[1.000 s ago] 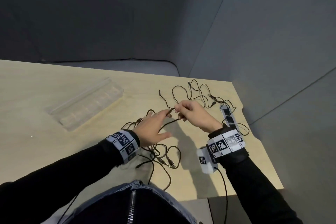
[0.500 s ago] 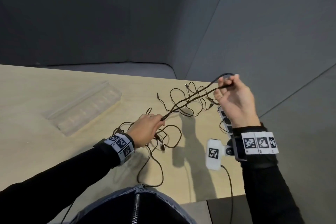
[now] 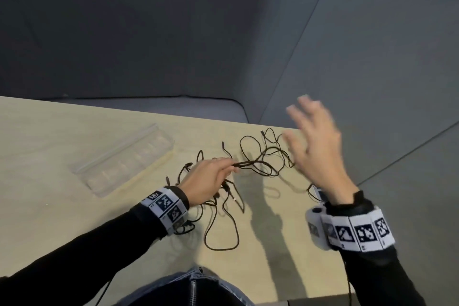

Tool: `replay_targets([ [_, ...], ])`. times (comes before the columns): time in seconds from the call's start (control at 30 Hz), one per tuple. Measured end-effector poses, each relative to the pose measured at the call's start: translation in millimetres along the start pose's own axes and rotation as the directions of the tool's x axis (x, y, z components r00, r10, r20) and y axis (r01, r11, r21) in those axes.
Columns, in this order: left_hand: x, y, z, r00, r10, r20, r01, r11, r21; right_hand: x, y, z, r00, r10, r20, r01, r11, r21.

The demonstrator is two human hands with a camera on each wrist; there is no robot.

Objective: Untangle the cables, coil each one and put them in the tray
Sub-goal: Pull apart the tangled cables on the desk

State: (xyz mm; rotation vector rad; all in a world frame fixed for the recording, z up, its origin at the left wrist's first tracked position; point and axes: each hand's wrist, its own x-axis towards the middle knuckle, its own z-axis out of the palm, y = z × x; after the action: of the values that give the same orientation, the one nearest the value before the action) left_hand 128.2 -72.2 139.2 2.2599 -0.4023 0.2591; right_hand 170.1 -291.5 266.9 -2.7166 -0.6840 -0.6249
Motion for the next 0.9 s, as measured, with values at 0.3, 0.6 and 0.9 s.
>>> replay_targets([
  [0.3, 2.7, 27.7, -11.6, 0.997, -0.042, 0.063, 0.035, 0.993, 0.109, -5.5, -34.2, 17.8, 0.81, -0.065, 0.582, -0.13, 0.949, 0.286],
  [0.6, 23.7, 29.9, -16.2, 0.994, -0.085, 0.063, 0.064, 0.958, 0.279, -0.6, -39.0, 19.2, 0.86, 0.105, 0.5, -0.481, -0.161, 0.862],
  [0.9, 2.7, -3.0, -15.1, 0.998, -0.059, 0.004, 0.058, 0.981, 0.183, 10.9, -23.1, 11.2, 0.873, 0.379, 0.308, -0.365, 0.088, 0.927],
])
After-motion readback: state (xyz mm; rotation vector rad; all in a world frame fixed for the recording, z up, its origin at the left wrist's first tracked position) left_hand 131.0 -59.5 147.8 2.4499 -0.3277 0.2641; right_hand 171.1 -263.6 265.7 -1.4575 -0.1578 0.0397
